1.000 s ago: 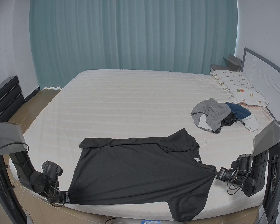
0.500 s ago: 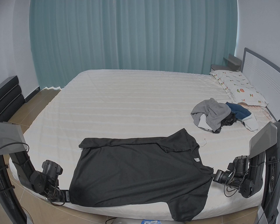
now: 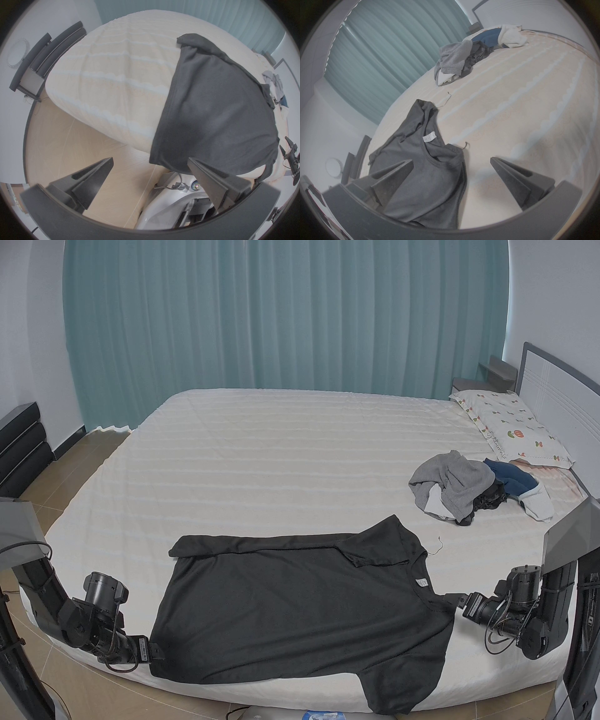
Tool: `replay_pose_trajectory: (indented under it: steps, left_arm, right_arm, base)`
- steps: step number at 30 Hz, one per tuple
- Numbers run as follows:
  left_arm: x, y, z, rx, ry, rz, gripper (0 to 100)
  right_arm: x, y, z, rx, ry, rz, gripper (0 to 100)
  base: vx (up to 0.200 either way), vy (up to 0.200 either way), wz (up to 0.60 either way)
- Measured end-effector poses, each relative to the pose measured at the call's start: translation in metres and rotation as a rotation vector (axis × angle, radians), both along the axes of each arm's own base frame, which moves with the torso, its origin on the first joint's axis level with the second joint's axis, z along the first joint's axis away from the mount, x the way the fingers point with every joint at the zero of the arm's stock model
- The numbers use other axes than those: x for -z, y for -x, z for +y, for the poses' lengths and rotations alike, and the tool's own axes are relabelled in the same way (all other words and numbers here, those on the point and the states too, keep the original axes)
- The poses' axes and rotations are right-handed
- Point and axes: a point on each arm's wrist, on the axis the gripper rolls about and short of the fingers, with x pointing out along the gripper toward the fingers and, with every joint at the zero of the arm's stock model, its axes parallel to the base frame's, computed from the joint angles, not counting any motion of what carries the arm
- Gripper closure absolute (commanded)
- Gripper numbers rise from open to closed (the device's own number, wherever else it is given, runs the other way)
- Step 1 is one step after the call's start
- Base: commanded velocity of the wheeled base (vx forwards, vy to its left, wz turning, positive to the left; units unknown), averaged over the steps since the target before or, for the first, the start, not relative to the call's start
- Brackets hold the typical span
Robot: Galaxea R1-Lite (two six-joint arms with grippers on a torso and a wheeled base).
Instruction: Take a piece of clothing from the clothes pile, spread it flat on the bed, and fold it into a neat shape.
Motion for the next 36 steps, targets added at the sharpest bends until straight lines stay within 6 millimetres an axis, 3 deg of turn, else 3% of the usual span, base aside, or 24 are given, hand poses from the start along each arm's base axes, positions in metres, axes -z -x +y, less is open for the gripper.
replay_pose_trajectory:
  steps: [6, 15, 24, 36]
  left_arm:
    - [-0.007, -0.003, 0.001, -0.005, 0.018, -0.038, 0]
    - [-0.010, -0.004, 0.004, -0.017, 0.017, -0.047, 0]
    - [-0.009, -0.003, 0.005, -0.015, 0.015, -0.043, 0]
    - [-0.010, -0.006, 0.003, -0.021, 0.076, -0.057, 0]
  right_arm:
    - [-0.007, -0.002, 0.000, 0.015, -0.029, -0.026, 0]
    - [-0.012, -0.004, 0.003, 0.020, -0.053, -0.041, 0]
    - [-0.014, -0.004, 0.004, 0.018, -0.066, -0.050, 0]
    - [-0.022, -0.020, 0.035, -0.053, -0.141, -0.112, 0]
  base:
    - [0.000, 0.000, 0.00]
    - [0.000, 0.200, 0.00]
    - [0.000, 0.000, 0.00]
    - [0.000, 0.000, 0.00]
